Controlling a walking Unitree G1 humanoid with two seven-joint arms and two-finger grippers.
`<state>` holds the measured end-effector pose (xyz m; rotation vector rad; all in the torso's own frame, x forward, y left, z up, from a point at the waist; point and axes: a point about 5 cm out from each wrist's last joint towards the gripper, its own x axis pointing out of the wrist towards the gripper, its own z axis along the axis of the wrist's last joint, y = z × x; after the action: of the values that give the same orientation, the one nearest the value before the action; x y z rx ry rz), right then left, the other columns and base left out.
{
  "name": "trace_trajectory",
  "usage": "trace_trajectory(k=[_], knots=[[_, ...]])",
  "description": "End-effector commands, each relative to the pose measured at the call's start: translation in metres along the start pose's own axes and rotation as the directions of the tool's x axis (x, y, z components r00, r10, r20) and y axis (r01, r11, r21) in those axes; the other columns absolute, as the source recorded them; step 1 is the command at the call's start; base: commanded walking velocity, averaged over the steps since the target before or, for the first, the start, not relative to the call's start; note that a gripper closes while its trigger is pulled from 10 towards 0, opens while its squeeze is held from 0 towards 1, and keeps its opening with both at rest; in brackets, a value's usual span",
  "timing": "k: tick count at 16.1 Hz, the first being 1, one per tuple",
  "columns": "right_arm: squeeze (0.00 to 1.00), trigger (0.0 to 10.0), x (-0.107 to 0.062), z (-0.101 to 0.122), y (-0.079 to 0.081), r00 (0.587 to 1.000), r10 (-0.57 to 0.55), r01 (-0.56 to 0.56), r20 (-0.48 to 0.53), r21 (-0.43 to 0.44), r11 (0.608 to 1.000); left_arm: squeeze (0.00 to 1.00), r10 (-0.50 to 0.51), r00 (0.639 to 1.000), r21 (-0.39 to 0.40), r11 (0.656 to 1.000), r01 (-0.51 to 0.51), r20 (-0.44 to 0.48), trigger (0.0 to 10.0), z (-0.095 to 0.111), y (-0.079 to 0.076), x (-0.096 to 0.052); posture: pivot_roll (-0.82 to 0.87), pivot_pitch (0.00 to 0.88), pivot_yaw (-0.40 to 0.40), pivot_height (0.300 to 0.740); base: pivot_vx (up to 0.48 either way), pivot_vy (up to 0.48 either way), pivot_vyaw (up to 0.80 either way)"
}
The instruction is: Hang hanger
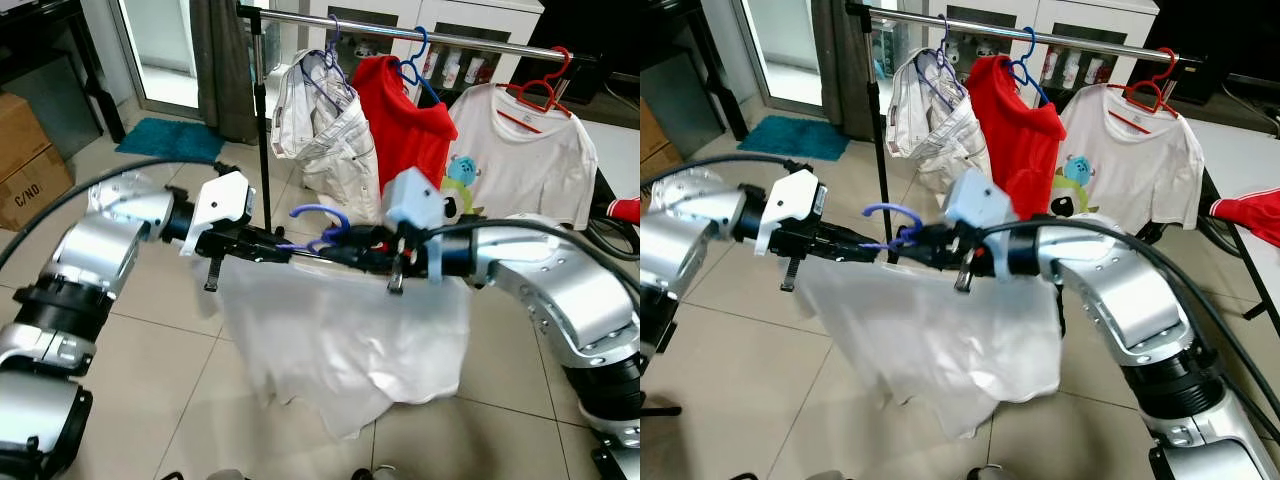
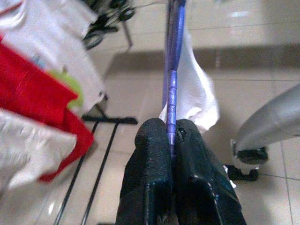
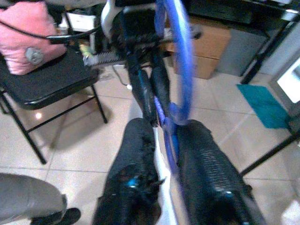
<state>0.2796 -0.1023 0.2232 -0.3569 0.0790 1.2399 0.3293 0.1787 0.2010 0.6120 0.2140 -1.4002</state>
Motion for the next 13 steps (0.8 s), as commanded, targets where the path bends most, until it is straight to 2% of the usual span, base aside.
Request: trace_trajectory(k=[1,2,3,4,5,7,8,9,10,11,13], knots=[[1.0,10.0,-0.012,0.002,-0.009,0.995,-0.096,0.095,0.04,0.04,0.995,0.0,0.105,0.994,-0.033,0.994,-0.104,0.013,0.0,-0.002,0.005,-0.007,-0.03,0.0,-0.035,0.74,0.0,0.0,0.0],[1.0,10.0,-0.014,0.002,-0.011,0.991,-0.124,0.121,0.05,0.052,0.991,0.0,0.117,0.993,-0.043,0.992,-0.116,0.013,0.0,-0.003,0.005,-0.007,-0.03,0.0,-0.035,0.74,0.0,0.0,0.0],[1.0,10.0,-0.023,0.002,-0.015,0.971,-0.228,0.225,0.069,0.052,0.973,0.0,0.183,0.983,-0.07,0.981,-0.183,0.004,0.0,-0.009,0.005,-0.007,-0.03,0.0,-0.038,0.74,0.0,0.0,0.0],[0.45,10.0,-0.028,0.001,-0.018,0.947,-0.309,0.302,0.086,0.083,0.95,0.0,0.229,0.973,-0.087,0.97,-0.227,0.013,0.0,-0.011,0.006,-0.006,-0.03,0.0,-0.039,0.74,0.0,0.0,0.0],[0.0,10.0,-0.032,-0.002,-0.021,0.922,-0.38,0.37,0.079,0.116,0.922,0.0,0.259,0.965,-0.106,0.961,-0.254,0.034,0.0,-0.012,0.007,-0.006,-0.03,0.0,-0.039,0.74,0.0,0.0,0.0],[0.0,10.0,-0.038,-0.014,-0.024,0.844,-0.536,0.523,0.015,0.197,0.829,0.0,0.311,0.946,-0.16,0.942,-0.295,0.091,0.0,-0.012,0.007,-0.004,-0.03,0.0,-0.033,0.74,0.0,0.0,0.0],[0.0,10.0,-0.034,-0.023,-0.024,0.811,-0.583,0.573,-0.048,0.27,0.774,0.0,0.325,0.94,-0.177,0.936,-0.304,0.103,0.0,-0.012,0.006,-0.003,-0.04,0.0,-0.031,0.74,0.0,0.0,0.0],[0.0,10.0,-0.028,-0.032,-0.021,0.79,-0.603,0.606,-0.112,0.299,0.737,0.0,0.331,0.937,-0.19,0.933,-0.307,0.113,0.0,-0.012,0.006,-0.003,-0.04,0.0,-0.029,0.74,0.0,0.0,0.0],[0.0,10.0,-0.025,-0.036,-0.019,0.785,-0.605,0.612,-0.131,0.311,0.727,0.0,0.333,0.935,-0.193,0.932,-0.308,0.117,0.0,-0.012,0.006,-0.002,-0.04,0.0,-0.026,0.74,0.0,0.0,0.0],[0.0,10.0,-0.014,-0.047,-0.017,0.743,-0.635,0.661,-0.21,0.376,0.649,0.0,0.343,0.93,-0.203,0.928,-0.313,0.132,0.0,-0.011,0.006,0.0,-0.04,0.0,-0.023,0.74,0.0,0.0,0.0],[0.0,10.0,0.002,-0.052,-0.017,0.699,-0.663,0.706,-0.267,0.404,0.582,0.0,0.343,0.928,-0.206,0.928,-0.31,0.147,0.0,-0.006,0.004,0.005,-0.04,0.0,-0.021,0.74,0.0,0.0,0.0]])
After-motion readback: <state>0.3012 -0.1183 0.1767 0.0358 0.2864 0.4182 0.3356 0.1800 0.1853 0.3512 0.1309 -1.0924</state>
